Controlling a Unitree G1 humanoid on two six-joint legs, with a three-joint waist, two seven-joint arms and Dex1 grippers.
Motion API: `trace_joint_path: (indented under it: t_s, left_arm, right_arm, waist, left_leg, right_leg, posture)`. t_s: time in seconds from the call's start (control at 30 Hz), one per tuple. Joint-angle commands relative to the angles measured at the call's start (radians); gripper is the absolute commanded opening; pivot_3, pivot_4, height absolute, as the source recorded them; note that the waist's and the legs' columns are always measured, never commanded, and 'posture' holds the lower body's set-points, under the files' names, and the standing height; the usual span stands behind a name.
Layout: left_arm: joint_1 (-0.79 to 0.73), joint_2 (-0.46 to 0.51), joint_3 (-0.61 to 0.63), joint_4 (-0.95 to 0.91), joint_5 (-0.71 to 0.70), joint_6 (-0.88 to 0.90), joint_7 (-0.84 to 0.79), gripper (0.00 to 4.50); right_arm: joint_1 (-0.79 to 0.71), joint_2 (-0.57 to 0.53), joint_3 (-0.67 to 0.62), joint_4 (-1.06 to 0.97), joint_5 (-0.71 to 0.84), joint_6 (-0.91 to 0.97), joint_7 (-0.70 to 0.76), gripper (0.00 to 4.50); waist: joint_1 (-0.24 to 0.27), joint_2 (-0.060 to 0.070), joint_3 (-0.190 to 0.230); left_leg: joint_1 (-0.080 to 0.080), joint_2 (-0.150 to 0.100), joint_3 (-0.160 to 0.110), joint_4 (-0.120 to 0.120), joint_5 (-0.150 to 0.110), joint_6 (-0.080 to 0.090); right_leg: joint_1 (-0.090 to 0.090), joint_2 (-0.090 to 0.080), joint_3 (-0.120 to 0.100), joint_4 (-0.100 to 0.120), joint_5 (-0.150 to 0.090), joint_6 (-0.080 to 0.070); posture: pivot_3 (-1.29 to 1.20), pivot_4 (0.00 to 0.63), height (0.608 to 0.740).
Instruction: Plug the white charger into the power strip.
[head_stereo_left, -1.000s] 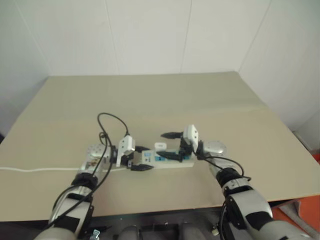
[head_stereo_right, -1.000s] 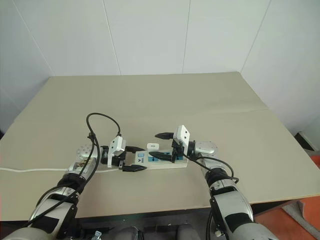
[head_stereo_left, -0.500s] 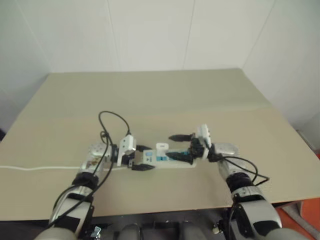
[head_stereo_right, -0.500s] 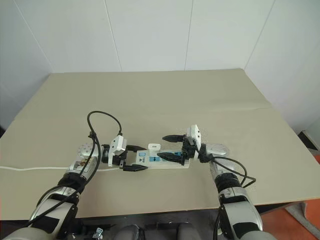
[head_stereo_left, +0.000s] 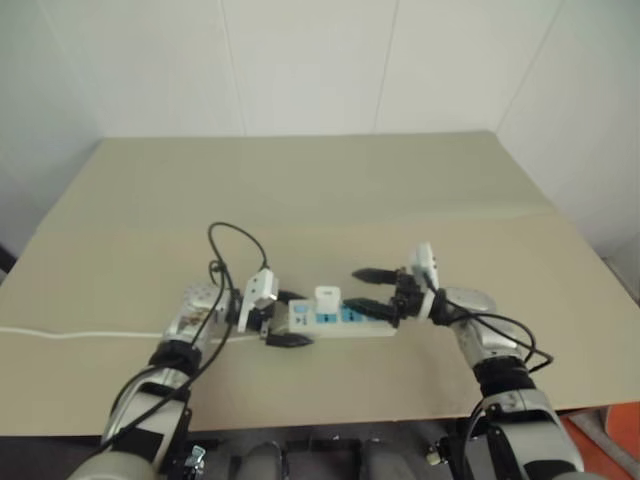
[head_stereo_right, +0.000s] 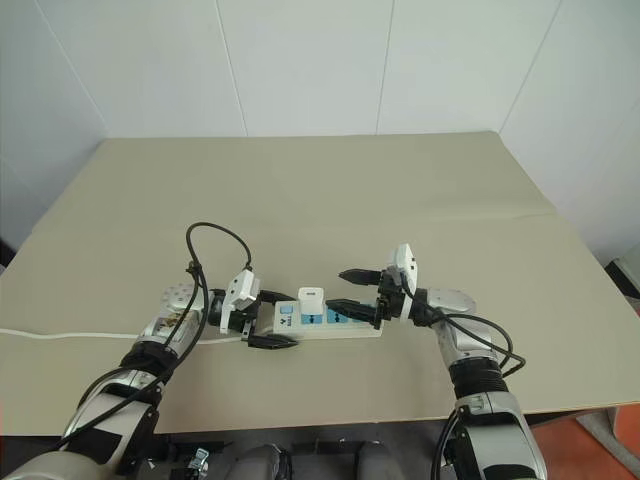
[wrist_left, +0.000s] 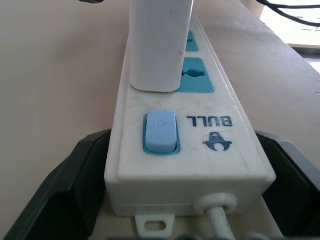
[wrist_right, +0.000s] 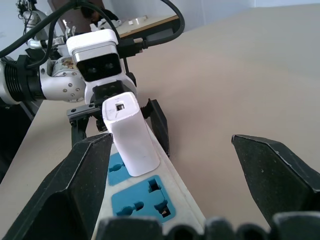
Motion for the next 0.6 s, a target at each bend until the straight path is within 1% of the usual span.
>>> trace_joint_path:
  t_s: [0.03,0.13,0.2,0.27,0.37,0.47,0.6]
  left_arm:
    - [0.024,0.045,0.073,-0.136,-0.113,0.097,-0.037,4.45]
    - [0.052,0.152,0.126,-0.247,-0.19,0.224,-0.084,4.45]
    - [0.068,0.236,0.153,-0.282,-0.23,0.283,-0.09,4.45]
    - [0.081,0.31,0.169,-0.266,-0.231,0.278,-0.091,4.45]
    - [0.105,0.437,0.169,-0.185,-0.203,0.192,-0.091,4.45]
    - [0.116,0.491,0.163,-0.168,-0.22,0.172,-0.091,4.45]
    - [0.122,0.499,0.185,-0.169,-0.223,0.169,-0.091,4.45]
  right_arm:
    - [0.017,-0.053,-0.051,-0.091,0.049,0.023,0.007,4.5]
    - [0.05,-0.124,-0.09,-0.171,0.091,0.06,0.021,4.5]
    - [0.084,-0.186,-0.117,-0.229,0.114,0.076,0.041,4.5]
    - [0.121,-0.251,-0.144,-0.279,0.134,0.091,0.067,4.5]
    - [0.208,-0.376,-0.209,-0.343,0.134,0.059,0.119,4.5]
    - [0.255,-0.438,-0.248,-0.367,0.148,0.061,0.143,4.5]
    - [0.324,-0.519,-0.287,-0.39,0.137,0.062,0.163,4.5]
  waist:
    - [0.0,0.0,0.003]
    - [-0.004,0.0,0.008]
    - [-0.005,0.001,0.012]
    - [-0.002,0.002,0.014]
    - [0.002,0.003,0.017]
    - [0.004,0.002,0.02]
    - [0.007,0.002,0.021]
  left_leg:
    - [-0.001,0.0,0.0,0.0,0.0,0.0]
    - [-0.004,0.001,-0.001,0.0,0.0,0.0]
    - [-0.007,0.001,-0.001,0.0,0.0,0.0]
    - [-0.007,0.001,-0.001,0.0,0.0,0.0]
    - [-0.007,0.0,0.0,0.0,0.0,0.0]
    - [-0.007,0.0,0.001,0.0,0.0,0.0]
    - [-0.007,0.001,0.004,0.003,0.0,0.0]
  right_leg:
    - [-0.001,0.0,0.0,0.0,0.0,0.0]
    - [-0.004,0.0,0.0,0.0,0.0,0.0]
    - [-0.007,0.0,0.0,0.0,0.0,0.0]
    - [-0.008,0.0,0.0,0.0,0.0,0.0]
    - [-0.007,0.0,0.0,-0.001,0.0,0.0]
    - [-0.007,0.0,0.0,-0.001,0.0,0.0]
    - [-0.005,0.0,-0.001,0.0,0.0,0.0]
  posture:
    - [0.0,0.15,0.74]
    - [0.0,0.15,0.74]
    - [0.0,0.15,0.74]
    - [0.0,0.15,0.74]
    - [0.0,0.15,0.74]
    - [0.0,0.15,0.74]
    - [0.0,0.15,0.74]
